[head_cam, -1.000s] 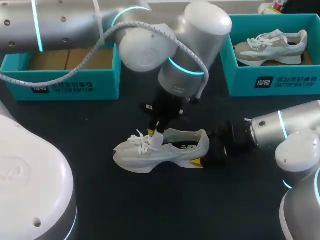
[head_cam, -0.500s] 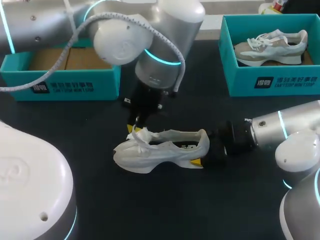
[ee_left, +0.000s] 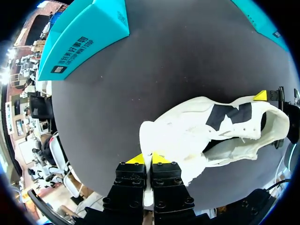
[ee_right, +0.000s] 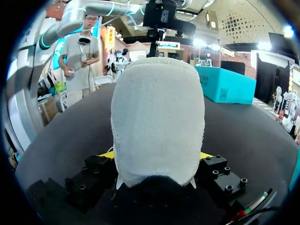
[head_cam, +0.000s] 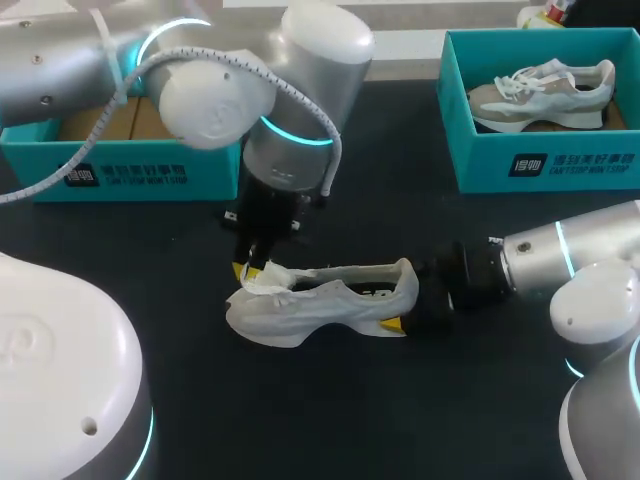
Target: Take the shoe out of the shoebox, open the shoe tongue, remove and reinsert the insole, then place the shoe into the shoebox
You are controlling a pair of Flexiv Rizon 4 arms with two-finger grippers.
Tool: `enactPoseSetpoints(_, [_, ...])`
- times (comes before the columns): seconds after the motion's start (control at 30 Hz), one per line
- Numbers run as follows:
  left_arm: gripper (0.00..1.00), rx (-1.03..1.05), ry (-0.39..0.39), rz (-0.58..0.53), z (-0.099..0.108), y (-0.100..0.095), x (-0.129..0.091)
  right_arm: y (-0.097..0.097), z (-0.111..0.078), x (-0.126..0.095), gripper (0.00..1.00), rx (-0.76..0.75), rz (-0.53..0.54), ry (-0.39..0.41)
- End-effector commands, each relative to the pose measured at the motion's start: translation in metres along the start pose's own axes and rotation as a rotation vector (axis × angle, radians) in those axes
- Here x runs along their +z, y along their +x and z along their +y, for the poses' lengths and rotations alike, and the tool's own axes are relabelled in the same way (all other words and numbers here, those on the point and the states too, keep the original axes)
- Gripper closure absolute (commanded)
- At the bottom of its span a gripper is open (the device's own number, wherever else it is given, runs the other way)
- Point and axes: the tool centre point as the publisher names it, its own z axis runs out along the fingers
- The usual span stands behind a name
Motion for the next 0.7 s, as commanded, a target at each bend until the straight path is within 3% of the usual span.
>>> enactPoseSetpoints(0.03, [0.96,0.001,-0.013,-0.011,0.005,-0.011,0.013,-0.003,-0.010,0.005,1.00,0.001,-0.002,0.006])
enactPoseSetpoints(0.07, [0.77,-0.001,-0.013,-0.014,0.004,-0.012,0.016,-0.003,-0.010,0.005,1.00,0.001,-0.002,0.006])
enactPoseSetpoints(0.1, [0.67,-0.001,-0.015,-0.016,0.004,-0.012,0.018,-0.003,-0.010,0.005,1.00,0.001,-0.002,0.006])
enactPoseSetpoints(0.17, [0.61,-0.003,-0.017,-0.024,0.005,-0.014,0.023,-0.003,-0.010,0.005,1.00,0.001,-0.002,0.006])
enactPoseSetpoints(0.27, [0.54,-0.003,-0.021,-0.033,0.007,-0.017,0.028,-0.003,-0.010,0.005,1.00,0.001,-0.002,0.006])
enactPoseSetpoints(0.6, [0.50,-0.002,-0.003,-0.030,0.011,-0.025,0.026,-0.003,-0.010,0.005,1.00,0.001,-0.002,0.006])
enactPoseSetpoints(0.67, [0.35,-0.005,0.004,-0.026,0.011,-0.026,0.024,-0.003,-0.010,0.005,1.00,0.001,-0.002,0.006])
enactPoseSetpoints(0.7, [0.17,-0.006,0.009,-0.023,0.011,-0.027,0.023,-0.003,-0.010,0.005,1.00,0.001,-0.002,0.006])
